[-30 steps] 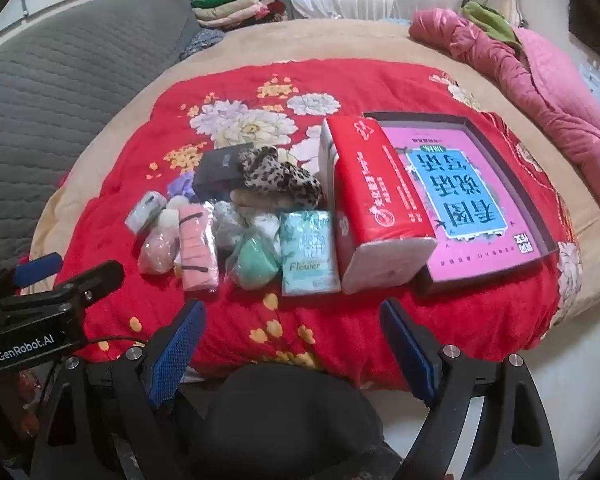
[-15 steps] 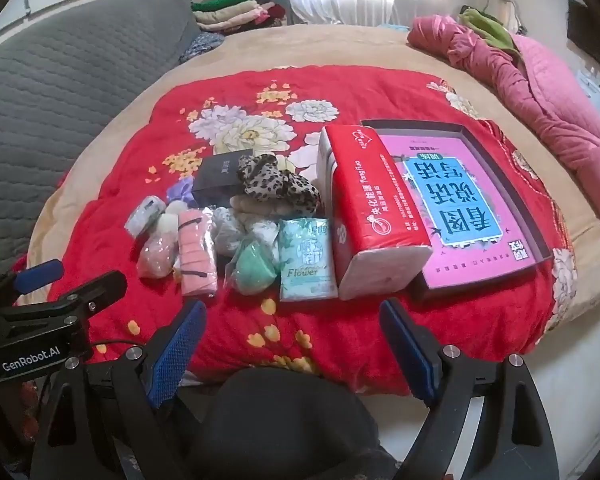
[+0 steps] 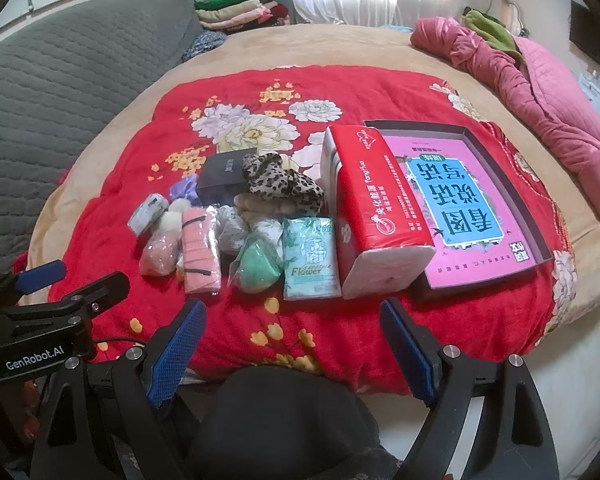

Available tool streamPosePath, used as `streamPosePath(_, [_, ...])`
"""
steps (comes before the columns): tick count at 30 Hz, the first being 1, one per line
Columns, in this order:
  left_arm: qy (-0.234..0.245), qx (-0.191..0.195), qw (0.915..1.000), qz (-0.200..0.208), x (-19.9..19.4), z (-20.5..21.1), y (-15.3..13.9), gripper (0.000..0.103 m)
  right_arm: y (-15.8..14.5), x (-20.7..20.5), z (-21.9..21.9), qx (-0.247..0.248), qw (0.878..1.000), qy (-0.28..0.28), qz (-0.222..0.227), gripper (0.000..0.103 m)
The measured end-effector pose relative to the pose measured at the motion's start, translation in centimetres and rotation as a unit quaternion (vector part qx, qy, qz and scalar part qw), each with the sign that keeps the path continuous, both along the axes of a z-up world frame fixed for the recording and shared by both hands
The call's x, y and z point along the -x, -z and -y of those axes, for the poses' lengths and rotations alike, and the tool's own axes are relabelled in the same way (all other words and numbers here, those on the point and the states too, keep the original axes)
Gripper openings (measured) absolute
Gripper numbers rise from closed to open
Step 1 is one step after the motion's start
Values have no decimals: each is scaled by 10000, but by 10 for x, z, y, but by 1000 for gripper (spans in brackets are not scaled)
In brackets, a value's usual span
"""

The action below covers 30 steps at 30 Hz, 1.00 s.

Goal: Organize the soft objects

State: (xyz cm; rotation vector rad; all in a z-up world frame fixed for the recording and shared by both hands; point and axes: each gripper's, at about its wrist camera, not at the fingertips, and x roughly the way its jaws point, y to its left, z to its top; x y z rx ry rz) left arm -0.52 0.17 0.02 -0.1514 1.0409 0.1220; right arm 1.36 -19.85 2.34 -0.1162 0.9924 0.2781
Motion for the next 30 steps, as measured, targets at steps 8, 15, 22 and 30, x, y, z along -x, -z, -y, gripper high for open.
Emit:
streamPosePath(8, [8, 11, 10000, -1, 0, 0, -1, 98, -1, 1, -2, 71, 10000, -30, 39, 89])
streamPosePath(15, [34, 15, 10000, -17, 1, 0, -1, 98, 0, 0, -4, 83, 9999, -52, 47, 89])
streamPosePath(22, [26, 7, 10000, 4, 2, 0, -2, 98, 1, 2, -3, 105, 9999, -62, 49, 89])
streamPosePath(30, [30, 7, 10000, 0, 2, -1, -2, 98, 1, 1, -4, 91, 9999, -79, 42, 89])
